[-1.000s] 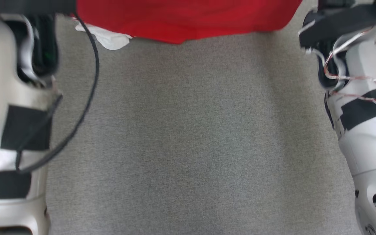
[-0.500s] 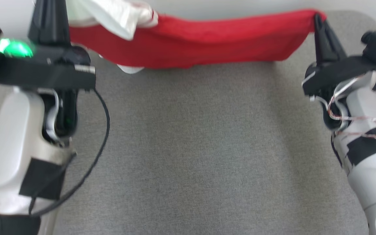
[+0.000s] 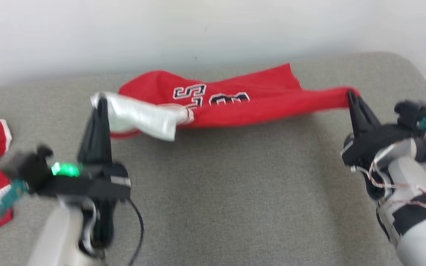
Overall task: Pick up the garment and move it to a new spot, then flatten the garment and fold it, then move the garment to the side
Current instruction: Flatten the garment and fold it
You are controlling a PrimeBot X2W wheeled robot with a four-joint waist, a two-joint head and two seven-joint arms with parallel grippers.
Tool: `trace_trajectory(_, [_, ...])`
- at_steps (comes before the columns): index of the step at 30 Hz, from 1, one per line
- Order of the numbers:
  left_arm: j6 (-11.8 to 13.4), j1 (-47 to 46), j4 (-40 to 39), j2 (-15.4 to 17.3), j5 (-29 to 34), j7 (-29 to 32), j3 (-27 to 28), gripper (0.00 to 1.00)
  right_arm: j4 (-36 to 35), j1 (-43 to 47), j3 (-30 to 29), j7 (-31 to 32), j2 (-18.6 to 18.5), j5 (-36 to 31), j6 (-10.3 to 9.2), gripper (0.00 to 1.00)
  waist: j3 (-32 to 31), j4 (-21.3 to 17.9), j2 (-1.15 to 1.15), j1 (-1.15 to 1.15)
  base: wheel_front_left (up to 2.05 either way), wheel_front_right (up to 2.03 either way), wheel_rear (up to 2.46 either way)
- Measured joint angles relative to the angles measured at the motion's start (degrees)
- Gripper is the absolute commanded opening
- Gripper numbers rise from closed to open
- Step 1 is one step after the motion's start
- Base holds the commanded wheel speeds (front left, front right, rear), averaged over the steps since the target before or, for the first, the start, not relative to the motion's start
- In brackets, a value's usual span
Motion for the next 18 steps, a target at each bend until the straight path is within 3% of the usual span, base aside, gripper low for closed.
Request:
trace_trajectory(9, [0.0, 13.36, -3.55, -2.54, 2.61, 0.01, 0.38, 0.0, -1.65, 7.4, -3.78, 1.53, -0.3, 2.16, 0.0, 0.0, -3.24, 1.71, 0.0, 0.01, 0.0, 0.0, 0.0])
trace_trajectory(18, [0.0, 19.26, -4.08, -3.2, 3.69, 0.0, 0.47, 0.0, -4.17, 13.66, -6.61, 5.79, -0.32, 1.66, 0.0, 0.0, -3.85, 2.97, 0.0, 0.01, 0.0, 0.0, 0.0])
